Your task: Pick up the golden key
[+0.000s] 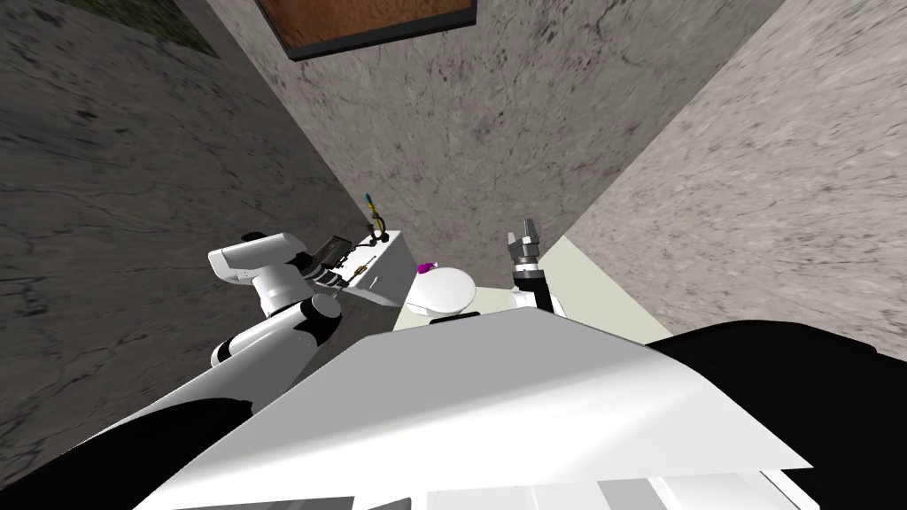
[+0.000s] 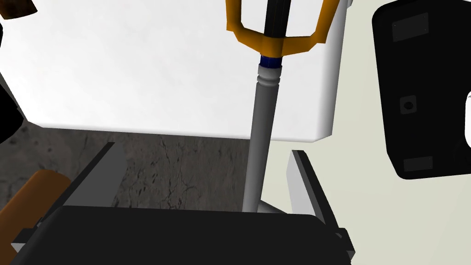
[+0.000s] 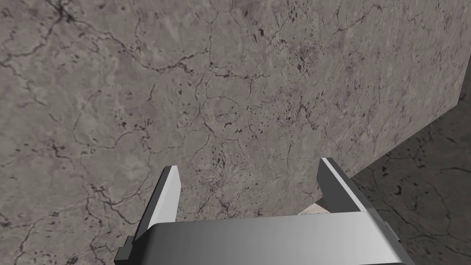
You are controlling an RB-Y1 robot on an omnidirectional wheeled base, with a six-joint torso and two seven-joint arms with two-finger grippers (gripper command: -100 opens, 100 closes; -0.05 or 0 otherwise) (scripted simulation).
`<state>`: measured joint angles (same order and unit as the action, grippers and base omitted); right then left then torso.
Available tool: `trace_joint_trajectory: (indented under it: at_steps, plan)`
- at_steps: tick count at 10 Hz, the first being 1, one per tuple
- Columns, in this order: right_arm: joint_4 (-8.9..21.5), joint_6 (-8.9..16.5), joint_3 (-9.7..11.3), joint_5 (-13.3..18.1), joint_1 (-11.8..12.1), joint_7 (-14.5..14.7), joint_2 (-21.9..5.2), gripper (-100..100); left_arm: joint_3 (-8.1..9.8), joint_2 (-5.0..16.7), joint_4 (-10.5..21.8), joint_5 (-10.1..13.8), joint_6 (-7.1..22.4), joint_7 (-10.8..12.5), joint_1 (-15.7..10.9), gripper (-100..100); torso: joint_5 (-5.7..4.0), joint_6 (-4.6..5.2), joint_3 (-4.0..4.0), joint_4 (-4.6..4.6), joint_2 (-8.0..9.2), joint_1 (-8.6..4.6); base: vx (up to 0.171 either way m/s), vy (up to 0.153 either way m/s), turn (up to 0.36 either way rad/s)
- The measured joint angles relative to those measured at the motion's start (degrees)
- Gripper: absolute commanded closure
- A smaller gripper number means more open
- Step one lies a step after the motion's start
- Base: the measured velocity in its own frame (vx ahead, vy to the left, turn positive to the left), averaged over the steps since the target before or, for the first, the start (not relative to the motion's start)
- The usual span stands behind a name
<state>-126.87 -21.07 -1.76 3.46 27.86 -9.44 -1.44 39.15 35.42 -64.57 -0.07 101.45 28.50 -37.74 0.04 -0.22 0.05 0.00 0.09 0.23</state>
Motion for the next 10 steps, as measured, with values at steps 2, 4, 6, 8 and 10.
trace_joint_trajectory:
  at_steps: [2, 4, 6, 8, 10]
  plan:
    - [0.0, 0.0, 0.0, 0.0, 0.0, 0.0, 0.0, 0, -0.26, -0.6, 1.4, 0.1, -2.2, 0.0, 0.6, -100, 0.04, 0.01, -0.03, -0.04, -0.02, -0.01, 0.001, -0.007, 0.016]
    - [0.0, 0.0, 0.0, 0.0, 0.0, 0.0, 0.0, 0, -0.28, -0.7, 1.5, 0.1, -2.4, 0.0, 0.6, 100, 0.07, 0.01, -0.08, -0.06, -0.09, 0.11, -0.002, -0.003, -0.003]
    - [0.0, 0.0, 0.0, 0.0, 0.0, 0.0, 0.0, 0, -0.29, -0.6, 1.4, 0.1, -2.4, 0.0, 0.6, 100, 0.12, 0.0, -0.1, -0.09, -0.12, 0.16, 0.0, 0.0, 0.0]
    - [0.0, 0.0, 0.0, 0.0, 0.0, 0.0, 0.0, 0, -0.29, -0.6, 1.5, 0.1, -2.4, 0.0, 0.6, 0, 0.11, 0.01, -0.1, -0.09, -0.12, 0.14, 0.0, 0.0, 0.0]
    - [0.0, 0.0, 0.0, 0.0, 0.0, 0.0, 0.0, 0, -0.15, -0.4, 0.7, 0.1, -1.6, 0.0, 0.5, 100, 0.08, 0.01, -0.09, -0.06, -0.11, 0.14, 0.001, 0.003, -0.012]
